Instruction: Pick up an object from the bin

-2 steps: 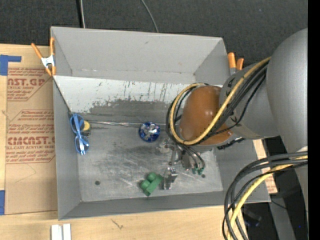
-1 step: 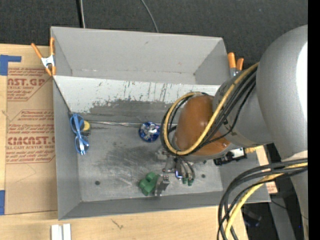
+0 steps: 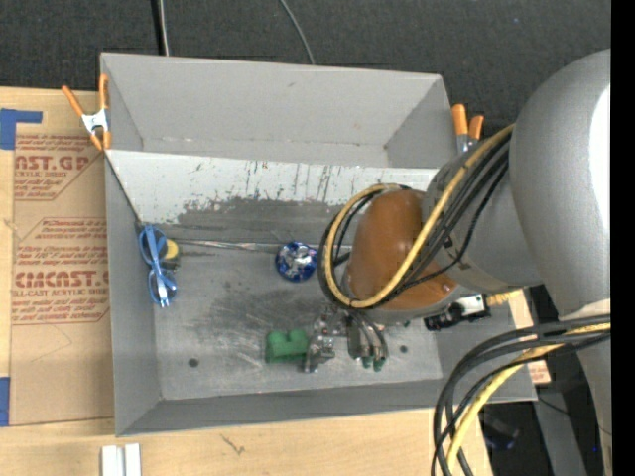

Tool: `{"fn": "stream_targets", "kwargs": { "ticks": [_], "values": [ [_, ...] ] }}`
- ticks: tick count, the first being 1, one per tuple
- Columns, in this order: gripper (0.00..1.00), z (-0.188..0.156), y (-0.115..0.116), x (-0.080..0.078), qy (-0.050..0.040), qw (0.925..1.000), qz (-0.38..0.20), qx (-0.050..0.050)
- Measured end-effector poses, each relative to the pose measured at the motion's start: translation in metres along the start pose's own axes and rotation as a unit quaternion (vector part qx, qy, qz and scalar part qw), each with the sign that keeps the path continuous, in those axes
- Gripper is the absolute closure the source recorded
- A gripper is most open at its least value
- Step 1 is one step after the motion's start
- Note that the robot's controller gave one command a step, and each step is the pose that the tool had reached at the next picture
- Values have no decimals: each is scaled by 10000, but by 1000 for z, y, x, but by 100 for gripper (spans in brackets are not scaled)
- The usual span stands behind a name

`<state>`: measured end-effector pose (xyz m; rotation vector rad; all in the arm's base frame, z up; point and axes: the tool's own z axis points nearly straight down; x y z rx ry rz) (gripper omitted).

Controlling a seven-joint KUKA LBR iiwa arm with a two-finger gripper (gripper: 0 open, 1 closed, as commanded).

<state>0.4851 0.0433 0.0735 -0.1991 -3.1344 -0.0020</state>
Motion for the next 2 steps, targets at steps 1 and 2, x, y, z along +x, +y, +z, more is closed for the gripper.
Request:
{"fn": "stream_targets", "kwargs": {
  "ticks": [1,2],
  "values": [
    [100,-154,-12,0,-49,9994,-342,-3],
    [100,-74,-17,-4,28,9999,159,9]
  ]
}}
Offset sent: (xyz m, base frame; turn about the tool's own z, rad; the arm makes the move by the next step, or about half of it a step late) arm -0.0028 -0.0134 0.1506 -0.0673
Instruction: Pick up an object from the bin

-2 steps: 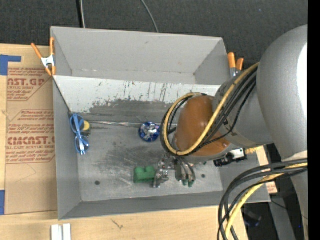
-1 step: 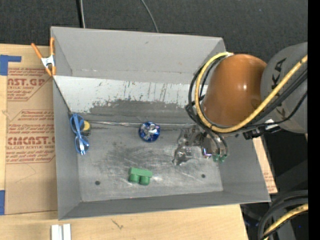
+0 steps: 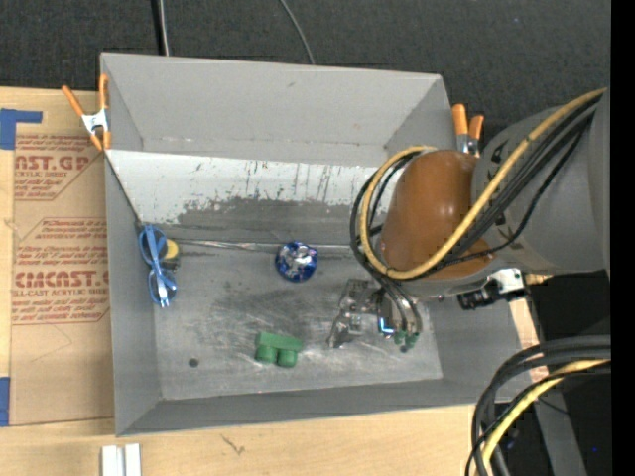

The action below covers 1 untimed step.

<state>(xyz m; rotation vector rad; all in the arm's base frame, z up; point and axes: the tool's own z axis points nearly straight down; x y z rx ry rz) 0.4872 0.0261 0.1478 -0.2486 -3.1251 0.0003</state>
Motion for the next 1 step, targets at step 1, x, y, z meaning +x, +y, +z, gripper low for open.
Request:
{"fn": "stream_targets", "kwargs": {
  "ticks": [1],
  "values": [
    [100,-134,-66,-19,-88,9995,-314,4]
  ]
}}
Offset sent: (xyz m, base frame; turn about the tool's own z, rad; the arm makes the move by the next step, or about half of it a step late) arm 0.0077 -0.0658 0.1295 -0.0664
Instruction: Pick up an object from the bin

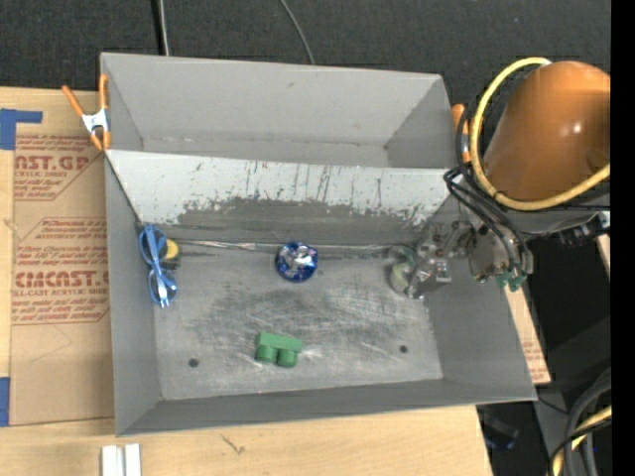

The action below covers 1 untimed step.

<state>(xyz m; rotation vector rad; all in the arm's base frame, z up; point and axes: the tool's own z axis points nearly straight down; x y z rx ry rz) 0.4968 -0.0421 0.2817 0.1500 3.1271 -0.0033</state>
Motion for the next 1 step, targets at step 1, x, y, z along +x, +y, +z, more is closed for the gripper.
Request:
{"fn": "stream_targets", "kwargs": {
  "ticks": [1],
  "values": [
    [100,128,8,12,95,9997,-220,-10]
  ]
}}
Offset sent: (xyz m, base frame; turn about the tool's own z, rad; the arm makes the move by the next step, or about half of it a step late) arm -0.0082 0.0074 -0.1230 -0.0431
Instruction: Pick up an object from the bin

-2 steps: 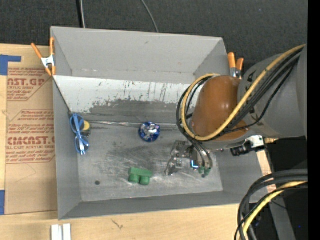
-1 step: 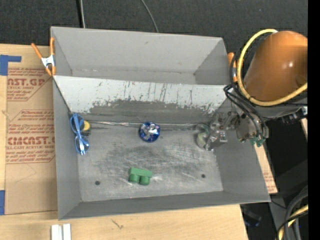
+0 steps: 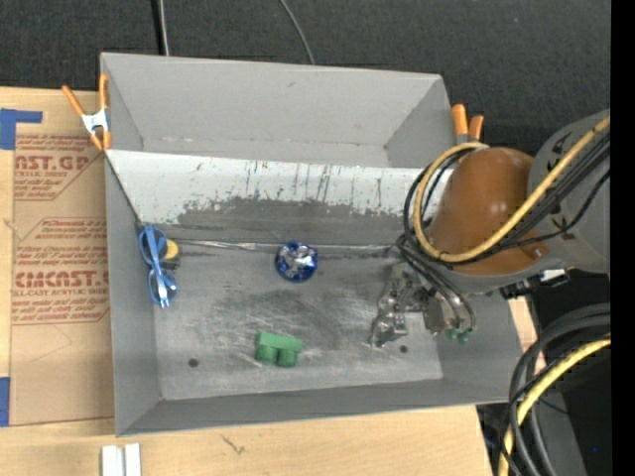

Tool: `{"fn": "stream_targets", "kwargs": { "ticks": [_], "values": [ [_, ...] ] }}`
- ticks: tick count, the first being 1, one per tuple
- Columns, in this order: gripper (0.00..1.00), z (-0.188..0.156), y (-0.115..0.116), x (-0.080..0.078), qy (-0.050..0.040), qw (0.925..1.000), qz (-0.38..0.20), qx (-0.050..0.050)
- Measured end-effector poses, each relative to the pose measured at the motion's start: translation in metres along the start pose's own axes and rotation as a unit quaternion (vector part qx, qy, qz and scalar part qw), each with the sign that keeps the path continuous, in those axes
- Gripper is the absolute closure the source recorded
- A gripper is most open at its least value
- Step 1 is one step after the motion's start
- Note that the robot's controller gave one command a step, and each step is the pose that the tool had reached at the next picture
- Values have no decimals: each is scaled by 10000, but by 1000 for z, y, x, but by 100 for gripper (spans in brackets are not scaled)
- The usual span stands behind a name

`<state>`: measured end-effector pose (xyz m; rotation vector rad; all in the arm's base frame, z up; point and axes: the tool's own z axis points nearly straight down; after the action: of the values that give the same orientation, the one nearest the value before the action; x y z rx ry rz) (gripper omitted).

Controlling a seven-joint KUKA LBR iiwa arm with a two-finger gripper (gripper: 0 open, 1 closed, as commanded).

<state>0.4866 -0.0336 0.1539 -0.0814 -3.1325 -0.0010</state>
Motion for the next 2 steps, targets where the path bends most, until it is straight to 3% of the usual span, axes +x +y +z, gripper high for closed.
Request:
{"fn": "stream_targets", "kwargs": {
  "ticks": [1,2],
  "values": [
    [0,-4,0,-2,-41,10000,0,2],
    [0,30,64,-42,-46,9992,390,-17]
  ]
}}
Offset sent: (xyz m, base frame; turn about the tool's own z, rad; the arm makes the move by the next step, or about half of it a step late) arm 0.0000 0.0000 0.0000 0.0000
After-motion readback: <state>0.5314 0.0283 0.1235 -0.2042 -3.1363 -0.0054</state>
